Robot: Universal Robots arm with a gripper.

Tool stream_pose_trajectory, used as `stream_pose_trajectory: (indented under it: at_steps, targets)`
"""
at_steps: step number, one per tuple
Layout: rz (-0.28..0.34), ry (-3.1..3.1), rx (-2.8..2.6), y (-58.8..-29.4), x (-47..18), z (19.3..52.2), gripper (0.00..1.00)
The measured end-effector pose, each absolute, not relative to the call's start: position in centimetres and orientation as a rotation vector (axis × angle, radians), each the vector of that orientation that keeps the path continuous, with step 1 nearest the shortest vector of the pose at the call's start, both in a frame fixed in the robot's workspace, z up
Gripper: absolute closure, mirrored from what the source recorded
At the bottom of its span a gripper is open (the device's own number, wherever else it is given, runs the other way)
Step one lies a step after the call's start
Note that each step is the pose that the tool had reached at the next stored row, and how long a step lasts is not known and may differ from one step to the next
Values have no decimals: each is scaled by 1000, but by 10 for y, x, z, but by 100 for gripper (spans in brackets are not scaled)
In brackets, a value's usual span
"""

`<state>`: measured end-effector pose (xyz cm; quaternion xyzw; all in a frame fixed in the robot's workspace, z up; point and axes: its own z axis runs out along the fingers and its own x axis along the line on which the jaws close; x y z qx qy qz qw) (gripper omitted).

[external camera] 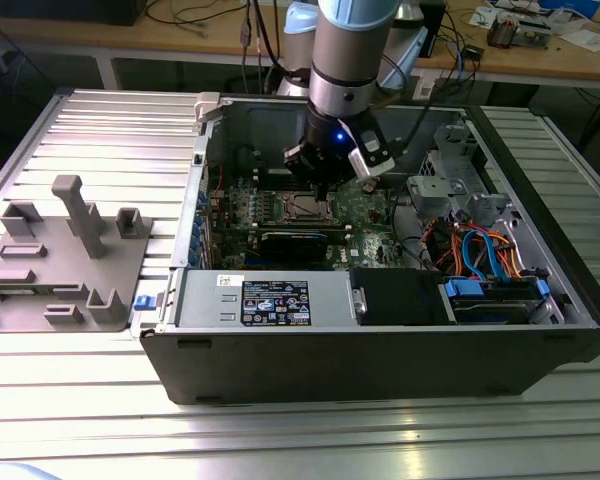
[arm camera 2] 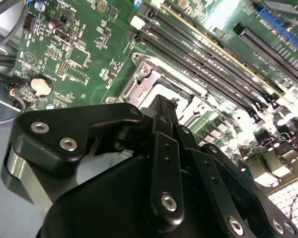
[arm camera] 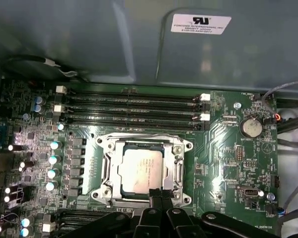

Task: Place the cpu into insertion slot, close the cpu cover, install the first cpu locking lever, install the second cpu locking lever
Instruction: 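Install the second cpu locking lever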

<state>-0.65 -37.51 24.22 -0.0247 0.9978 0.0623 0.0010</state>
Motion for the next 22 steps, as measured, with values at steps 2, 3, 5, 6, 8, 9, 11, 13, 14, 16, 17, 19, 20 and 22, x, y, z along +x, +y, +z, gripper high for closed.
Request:
stream_pose_trajectory:
  at_steps: [2,3,5,6,8,9,11,13,14,16,17,19,20,22]
  targets:
    - [215,3131,-76,-379,-7,242,89]
    - [222,3130,-76,-381,-6,242,89]
    - [233,3130,-75,-385,-7,242,89]
    - [239,3129,-75,-388,-7,242,89]
    - [246,3128,-75,-392,-7,241,89]
    - [248,3128,-75,-396,-7,241,89]
    - [250,3128,-75,-400,-9,240,89]
    - [252,3128,-75,-403,-12,240,89]
    - [253,3128,-75,-405,-14,240,89]
    - [255,3127,-75,-407,-17,239,89]
    - [256,3127,-75,-408,-19,239,89]
    - [261,3127,-75,-409,-25,238,89]
    - [263,3127,-75,-409,-27,238,89]
    - [266,3126,-75,-409,-31,237,89]
